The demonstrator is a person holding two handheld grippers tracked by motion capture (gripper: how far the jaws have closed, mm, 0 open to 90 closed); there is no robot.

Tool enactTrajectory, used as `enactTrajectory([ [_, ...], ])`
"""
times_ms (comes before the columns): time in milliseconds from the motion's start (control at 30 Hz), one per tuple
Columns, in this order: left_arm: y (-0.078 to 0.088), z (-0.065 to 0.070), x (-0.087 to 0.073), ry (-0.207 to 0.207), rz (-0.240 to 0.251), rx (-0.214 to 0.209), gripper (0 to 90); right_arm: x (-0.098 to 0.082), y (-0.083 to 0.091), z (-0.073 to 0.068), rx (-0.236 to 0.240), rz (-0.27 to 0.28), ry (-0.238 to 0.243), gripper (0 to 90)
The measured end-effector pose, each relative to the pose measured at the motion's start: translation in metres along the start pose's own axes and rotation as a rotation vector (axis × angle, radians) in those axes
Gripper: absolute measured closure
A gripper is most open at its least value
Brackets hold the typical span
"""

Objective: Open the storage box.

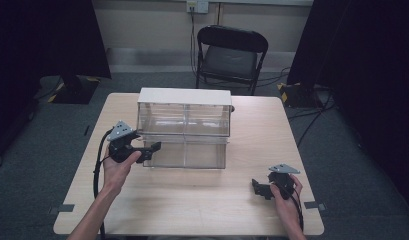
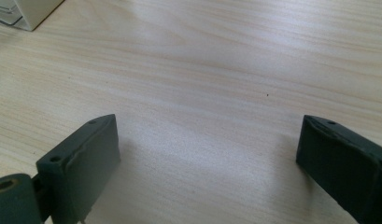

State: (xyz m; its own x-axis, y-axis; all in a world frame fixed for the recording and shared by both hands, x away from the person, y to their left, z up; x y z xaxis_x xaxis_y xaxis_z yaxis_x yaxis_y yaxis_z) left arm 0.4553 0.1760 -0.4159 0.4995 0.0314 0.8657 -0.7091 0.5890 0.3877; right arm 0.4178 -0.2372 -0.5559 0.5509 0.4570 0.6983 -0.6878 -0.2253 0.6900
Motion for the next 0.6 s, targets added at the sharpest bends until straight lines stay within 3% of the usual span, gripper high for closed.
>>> enactTrajectory([
  [200,0.0001,0.0039,0.0052,0.0,-0.004,-0.004,5.6,0.0,0.0,0.0,0.0,0.0,0.0,5.3],
  [300,0.0005,0.0038,0.0037,0.028,0.007,-0.013,6.1,0.0,0.0,0.0,0.0,0.0,0.0,5.3],
  [467,0.002,0.0034,0.0053,0.014,0.006,0.0,7.9,0.0,0.0,0.0,0.0,0.0,0.0,5.3],
  [600,0.0011,0.0008,0.0048,0.04,0.009,-0.008,8.1,0.0,0.0,0.0,0.0,0.0,0.0,5.3],
])
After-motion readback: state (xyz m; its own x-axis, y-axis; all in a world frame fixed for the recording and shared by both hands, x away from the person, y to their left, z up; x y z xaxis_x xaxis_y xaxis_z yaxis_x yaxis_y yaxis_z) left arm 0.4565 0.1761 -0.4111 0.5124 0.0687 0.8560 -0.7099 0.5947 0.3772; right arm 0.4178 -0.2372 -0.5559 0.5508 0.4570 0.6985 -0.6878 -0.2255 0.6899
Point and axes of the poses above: each handheld gripper's, and its own axes: y roughly backward along the jaws, x roughly out of its top, z roughly to its right, the point moved 8 cm from there along -y, roughly forward along the jaws, and after that the axes turned 14 degrees about y, right-handed, at the moved point
